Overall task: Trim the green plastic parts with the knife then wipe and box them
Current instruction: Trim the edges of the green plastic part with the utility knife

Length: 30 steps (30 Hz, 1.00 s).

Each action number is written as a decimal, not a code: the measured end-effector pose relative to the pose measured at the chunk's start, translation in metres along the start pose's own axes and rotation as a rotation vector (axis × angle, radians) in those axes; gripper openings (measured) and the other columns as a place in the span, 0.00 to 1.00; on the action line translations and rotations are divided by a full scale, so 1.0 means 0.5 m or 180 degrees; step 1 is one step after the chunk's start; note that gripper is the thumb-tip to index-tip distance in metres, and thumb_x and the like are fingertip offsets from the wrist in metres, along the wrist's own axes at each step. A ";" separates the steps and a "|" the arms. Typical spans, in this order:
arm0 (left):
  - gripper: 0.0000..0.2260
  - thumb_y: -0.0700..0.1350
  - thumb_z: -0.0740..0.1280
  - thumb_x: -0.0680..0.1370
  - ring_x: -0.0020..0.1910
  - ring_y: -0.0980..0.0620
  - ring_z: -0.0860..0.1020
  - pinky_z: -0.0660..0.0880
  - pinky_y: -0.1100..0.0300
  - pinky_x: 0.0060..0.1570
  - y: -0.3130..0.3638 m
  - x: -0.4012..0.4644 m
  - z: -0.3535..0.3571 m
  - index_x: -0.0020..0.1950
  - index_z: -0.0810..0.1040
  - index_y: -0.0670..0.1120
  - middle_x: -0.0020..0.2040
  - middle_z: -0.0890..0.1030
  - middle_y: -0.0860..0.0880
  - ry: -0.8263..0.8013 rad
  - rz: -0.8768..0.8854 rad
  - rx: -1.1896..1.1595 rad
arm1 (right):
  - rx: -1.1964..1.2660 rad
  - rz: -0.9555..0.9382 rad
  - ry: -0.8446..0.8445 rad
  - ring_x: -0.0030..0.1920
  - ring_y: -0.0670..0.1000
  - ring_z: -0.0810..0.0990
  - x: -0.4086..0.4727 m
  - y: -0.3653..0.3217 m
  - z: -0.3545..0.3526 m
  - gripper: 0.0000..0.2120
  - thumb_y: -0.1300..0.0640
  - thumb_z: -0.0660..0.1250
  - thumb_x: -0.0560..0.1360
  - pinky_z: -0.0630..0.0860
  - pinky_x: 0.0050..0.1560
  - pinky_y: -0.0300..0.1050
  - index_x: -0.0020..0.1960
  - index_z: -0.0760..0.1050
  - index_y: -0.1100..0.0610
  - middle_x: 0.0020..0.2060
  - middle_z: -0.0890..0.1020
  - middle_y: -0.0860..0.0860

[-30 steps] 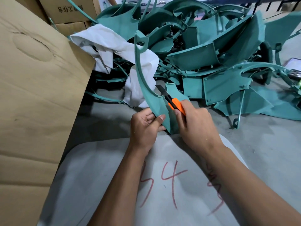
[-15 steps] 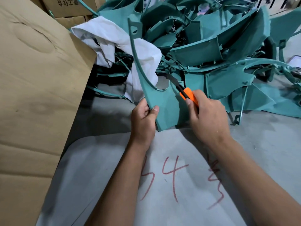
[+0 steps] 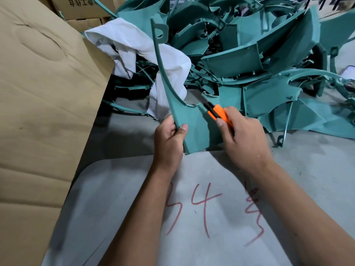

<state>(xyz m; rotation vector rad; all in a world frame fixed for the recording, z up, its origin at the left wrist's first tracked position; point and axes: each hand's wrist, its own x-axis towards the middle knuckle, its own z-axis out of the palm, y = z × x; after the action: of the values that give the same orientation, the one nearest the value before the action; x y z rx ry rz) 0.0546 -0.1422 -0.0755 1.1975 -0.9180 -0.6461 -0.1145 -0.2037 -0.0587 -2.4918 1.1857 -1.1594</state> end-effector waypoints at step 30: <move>0.13 0.37 0.66 0.83 0.55 0.50 0.84 0.80 0.57 0.56 0.021 0.019 -0.081 0.67 0.80 0.43 0.57 0.86 0.46 -0.0047 -0.0459 0.0659 | 0.0167 0.0086 -0.0510 0.33 0.57 0.74 0.009 0.052 -0.030 0.13 0.43 0.58 0.84 0.73 0.36 0.54 0.46 0.68 0.50 0.29 0.75 0.46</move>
<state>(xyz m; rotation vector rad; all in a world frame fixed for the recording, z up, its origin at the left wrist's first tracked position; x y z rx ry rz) 0.0938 -0.1277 -0.0669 1.4554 -0.9334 -0.6880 -0.1388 -0.2216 -0.0568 -2.4686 1.1281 -0.9512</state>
